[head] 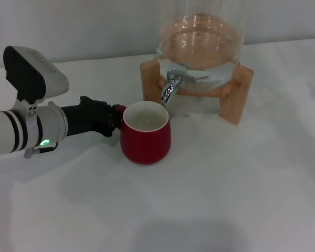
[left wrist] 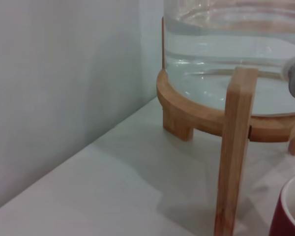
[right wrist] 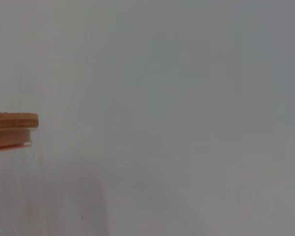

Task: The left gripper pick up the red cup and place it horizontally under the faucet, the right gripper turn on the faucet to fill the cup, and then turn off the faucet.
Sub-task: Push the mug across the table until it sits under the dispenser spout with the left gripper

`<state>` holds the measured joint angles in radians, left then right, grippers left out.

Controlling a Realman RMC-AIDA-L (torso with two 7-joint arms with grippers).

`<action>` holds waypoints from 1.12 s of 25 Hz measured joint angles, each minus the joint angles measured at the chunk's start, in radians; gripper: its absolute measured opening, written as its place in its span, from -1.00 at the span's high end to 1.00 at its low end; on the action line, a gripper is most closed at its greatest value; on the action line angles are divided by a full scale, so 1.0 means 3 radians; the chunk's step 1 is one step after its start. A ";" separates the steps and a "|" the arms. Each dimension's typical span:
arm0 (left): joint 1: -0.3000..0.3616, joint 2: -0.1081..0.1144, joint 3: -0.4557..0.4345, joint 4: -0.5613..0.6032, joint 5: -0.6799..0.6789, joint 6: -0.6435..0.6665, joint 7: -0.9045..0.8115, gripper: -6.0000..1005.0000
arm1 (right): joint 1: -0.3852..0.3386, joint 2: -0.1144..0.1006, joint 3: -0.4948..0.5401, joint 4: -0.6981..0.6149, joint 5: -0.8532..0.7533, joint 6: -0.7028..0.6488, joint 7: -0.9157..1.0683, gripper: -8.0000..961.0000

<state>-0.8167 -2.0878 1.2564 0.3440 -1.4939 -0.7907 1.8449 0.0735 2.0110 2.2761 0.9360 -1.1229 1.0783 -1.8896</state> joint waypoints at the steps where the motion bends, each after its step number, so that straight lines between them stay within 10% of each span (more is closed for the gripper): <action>1: -0.0004 0.0000 0.0000 0.0000 -0.0005 0.0001 0.0006 0.77 | 0.0000 0.0000 0.0001 -0.0001 0.0000 0.0000 -0.0001 -0.32; 28: -0.0251 -0.0005 0.0000 -0.0143 -0.0109 0.0181 0.0001 0.77 | 0.0034 0.0000 -0.0014 -0.0002 0.0000 -0.0016 -0.0011 -0.32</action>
<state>-0.8921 -2.0893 1.2564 0.3011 -1.5265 -0.7363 1.8453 0.0836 2.0110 2.2718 0.9355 -1.1229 1.0737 -1.8930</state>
